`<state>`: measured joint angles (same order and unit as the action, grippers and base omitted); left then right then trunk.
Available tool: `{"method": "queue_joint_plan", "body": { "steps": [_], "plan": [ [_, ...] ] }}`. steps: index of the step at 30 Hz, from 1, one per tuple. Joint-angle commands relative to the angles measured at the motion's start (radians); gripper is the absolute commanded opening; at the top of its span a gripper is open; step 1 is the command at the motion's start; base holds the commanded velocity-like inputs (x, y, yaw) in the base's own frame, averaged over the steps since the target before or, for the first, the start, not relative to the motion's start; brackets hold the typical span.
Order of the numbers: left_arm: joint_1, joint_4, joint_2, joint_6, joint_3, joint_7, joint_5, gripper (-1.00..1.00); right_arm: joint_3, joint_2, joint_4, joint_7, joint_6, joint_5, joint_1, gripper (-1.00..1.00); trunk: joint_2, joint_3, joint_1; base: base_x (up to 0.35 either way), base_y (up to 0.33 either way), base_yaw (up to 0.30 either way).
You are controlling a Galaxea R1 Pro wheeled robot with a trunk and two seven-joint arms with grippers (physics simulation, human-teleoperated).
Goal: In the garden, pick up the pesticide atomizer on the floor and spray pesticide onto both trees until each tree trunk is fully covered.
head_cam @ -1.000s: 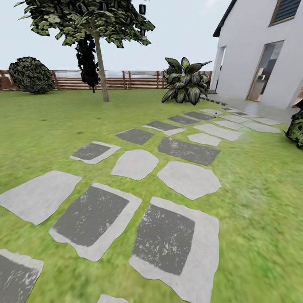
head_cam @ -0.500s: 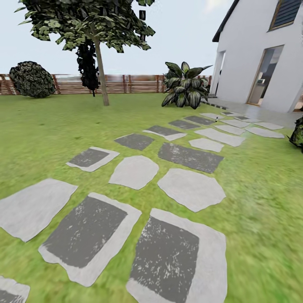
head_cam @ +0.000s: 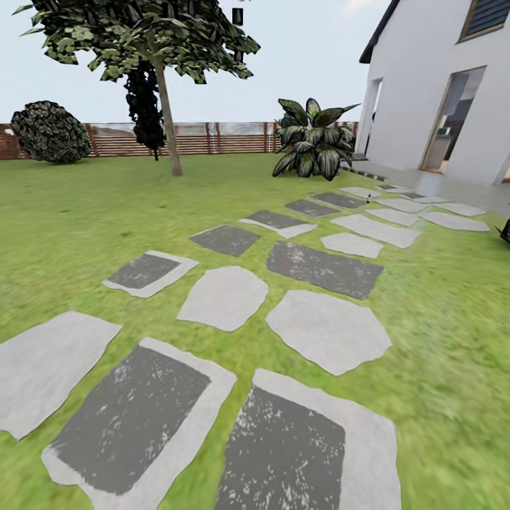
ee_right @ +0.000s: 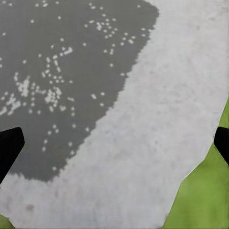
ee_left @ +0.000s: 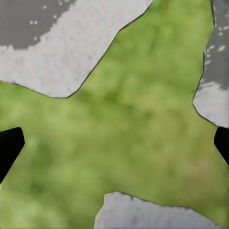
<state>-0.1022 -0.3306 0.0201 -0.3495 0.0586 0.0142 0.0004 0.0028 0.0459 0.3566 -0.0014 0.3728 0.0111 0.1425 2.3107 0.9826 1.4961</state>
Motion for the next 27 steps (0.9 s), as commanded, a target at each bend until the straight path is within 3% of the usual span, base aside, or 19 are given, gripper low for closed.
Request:
{"method": "queue_joint_plan", "body": {
  "steps": [1, 16, 27],
  "plan": [
    [-0.001, 0.001, 0.000, -0.003, 0.001, 0.001, 0.000, 1.00, 0.000, 0.000, -0.001, 0.000, 0.003, 0.001, 0.001, 1.00, 0.000, 0.001, 0.000, 0.339, 0.000, 0.000],
    [0.000, 0.001, -0.001, -0.003, 0.001, 0.001, 0.001, 1.00, 0.000, 0.000, 0.001, 0.000, 0.005, 0.001, 0.000, 1.00, 0.000, 0.001, 0.000, 0.339, 0.000, -0.004],
    [-0.001, 0.001, 0.000, -0.003, 0.001, 0.001, 0.001, 1.00, 0.000, 0.000, 0.001, -0.001, 0.005, 0.001, 0.001, 1.00, 0.000, 0.001, 0.000, 0.339, 0.000, -0.256]
  ]
}}
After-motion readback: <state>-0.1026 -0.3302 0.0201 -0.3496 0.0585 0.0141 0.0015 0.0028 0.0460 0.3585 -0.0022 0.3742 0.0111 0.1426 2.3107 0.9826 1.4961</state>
